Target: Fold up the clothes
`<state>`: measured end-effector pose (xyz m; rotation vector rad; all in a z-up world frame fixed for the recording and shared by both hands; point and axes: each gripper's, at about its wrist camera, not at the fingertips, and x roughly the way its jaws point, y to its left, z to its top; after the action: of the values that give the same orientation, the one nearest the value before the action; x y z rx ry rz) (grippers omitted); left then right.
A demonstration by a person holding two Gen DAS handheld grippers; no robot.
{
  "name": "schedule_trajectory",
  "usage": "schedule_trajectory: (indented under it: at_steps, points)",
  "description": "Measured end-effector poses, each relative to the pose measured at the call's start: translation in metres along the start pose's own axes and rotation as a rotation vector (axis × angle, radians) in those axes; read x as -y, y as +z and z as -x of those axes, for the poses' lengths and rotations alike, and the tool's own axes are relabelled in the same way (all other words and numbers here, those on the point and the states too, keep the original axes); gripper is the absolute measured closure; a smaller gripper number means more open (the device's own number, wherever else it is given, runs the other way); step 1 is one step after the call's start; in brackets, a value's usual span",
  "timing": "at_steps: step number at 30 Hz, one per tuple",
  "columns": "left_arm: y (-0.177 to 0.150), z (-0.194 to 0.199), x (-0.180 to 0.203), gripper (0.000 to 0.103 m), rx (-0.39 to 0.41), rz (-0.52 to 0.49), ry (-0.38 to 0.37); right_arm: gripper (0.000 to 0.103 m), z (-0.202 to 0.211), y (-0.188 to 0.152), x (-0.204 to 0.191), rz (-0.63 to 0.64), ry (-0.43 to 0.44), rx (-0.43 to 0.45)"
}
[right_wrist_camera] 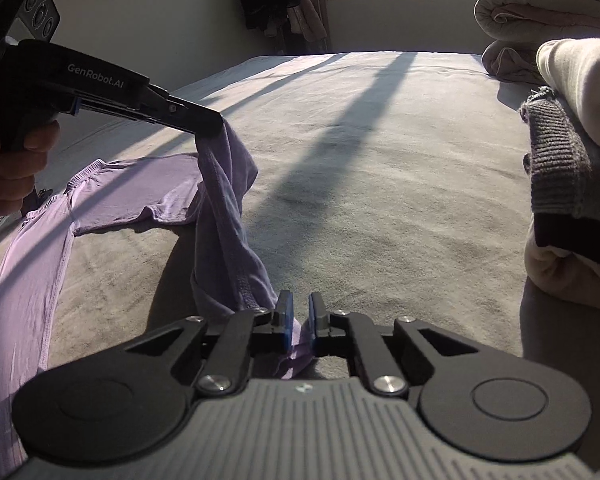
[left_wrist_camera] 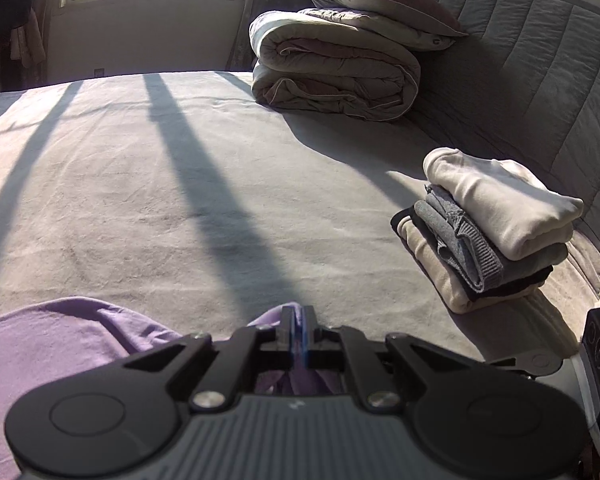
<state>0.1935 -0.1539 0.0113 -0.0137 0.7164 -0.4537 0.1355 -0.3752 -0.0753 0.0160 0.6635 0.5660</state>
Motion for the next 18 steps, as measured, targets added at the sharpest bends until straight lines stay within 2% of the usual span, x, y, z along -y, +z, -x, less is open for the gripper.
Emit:
schedule_trajectory:
  at_steps: [5, 8, 10, 14, 15, 16, 18]
  points:
    - [0.019, -0.014, 0.008, 0.100, 0.034, 0.007, 0.017, 0.100, 0.009, 0.003, 0.013, -0.060, -0.091, 0.065]
    - [0.027, -0.018, 0.013, 0.100, 0.040, 0.014, 0.031, 0.099, 0.013, 0.004, 0.024, -0.121, -0.107, 0.100]
    - [0.030, -0.016, 0.015, 0.100, 0.046, 0.014, 0.036, 0.085, 0.015, 0.004, 0.030, -0.166, -0.094, 0.129]
    - [0.033, -0.006, 0.017, 0.100, 0.073, 0.012, 0.041, 0.082, 0.019, 0.005, 0.031, -0.213, -0.047, 0.177]
    - [0.034, -0.004, 0.017, 0.100, 0.080, 0.012, 0.042, 0.076, 0.018, 0.007, 0.028, -0.216, -0.041, 0.186]
    - [0.035, -0.002, 0.016, 0.100, 0.086, 0.015, 0.042, 0.064, 0.017, 0.008, 0.022, -0.204, -0.040, 0.194]
    - [0.036, 0.002, 0.015, 0.100, 0.095, 0.023, 0.040, 0.059, 0.014, 0.010, 0.010, -0.180, -0.040, 0.210]
